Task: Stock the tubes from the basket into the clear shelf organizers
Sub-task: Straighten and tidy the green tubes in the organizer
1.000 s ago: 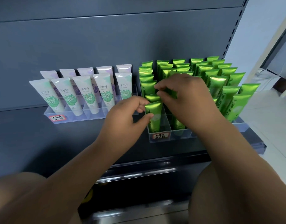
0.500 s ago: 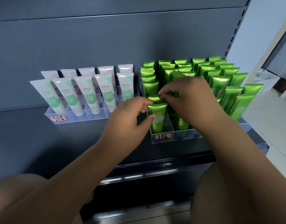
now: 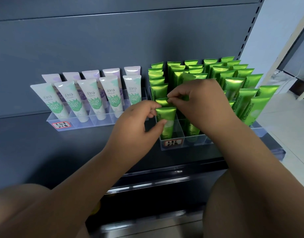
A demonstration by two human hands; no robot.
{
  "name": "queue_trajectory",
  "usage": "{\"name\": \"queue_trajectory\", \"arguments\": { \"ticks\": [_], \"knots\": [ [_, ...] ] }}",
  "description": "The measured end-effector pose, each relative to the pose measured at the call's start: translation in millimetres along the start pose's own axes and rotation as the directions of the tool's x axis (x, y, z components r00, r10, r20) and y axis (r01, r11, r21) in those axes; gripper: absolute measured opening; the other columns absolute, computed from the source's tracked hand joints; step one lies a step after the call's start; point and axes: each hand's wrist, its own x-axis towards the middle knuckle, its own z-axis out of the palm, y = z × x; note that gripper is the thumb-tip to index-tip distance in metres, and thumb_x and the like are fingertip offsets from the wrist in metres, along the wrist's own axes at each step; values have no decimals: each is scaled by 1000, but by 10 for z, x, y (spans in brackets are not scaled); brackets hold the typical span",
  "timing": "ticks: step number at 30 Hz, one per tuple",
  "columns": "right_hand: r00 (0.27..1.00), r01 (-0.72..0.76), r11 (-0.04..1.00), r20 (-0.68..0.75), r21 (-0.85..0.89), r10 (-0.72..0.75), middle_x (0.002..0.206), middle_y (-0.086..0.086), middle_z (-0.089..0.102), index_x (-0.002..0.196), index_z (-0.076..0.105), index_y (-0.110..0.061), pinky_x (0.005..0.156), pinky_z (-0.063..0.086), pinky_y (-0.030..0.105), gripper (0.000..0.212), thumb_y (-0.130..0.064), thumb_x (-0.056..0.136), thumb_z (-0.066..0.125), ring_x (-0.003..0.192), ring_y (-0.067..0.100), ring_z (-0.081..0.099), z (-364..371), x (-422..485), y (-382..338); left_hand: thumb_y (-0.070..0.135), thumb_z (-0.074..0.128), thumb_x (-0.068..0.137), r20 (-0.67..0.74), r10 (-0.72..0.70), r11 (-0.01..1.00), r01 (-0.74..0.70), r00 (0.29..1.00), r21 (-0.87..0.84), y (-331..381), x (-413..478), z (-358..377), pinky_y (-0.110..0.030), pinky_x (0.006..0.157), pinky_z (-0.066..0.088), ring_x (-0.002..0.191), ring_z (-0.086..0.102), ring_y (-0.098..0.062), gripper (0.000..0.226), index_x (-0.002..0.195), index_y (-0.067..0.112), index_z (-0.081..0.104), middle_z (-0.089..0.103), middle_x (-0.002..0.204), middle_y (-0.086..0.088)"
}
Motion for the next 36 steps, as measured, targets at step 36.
{"name": "queue_trajectory", "arguments": {
  "ticks": [36],
  "knots": [
    [997, -53, 997, -54, 58, 57, 83, -10, 76, 88, 81, -22, 70, 54, 34, 15, -35, 87, 75, 75, 7, 68, -93, -54, -50, 20, 77, 90, -60, 46, 999, -47, 997, -16, -32, 8, 37, -41, 82, 58, 93, 67, -12, 26, 112, 12, 67, 68, 91, 5]
  ]
}}
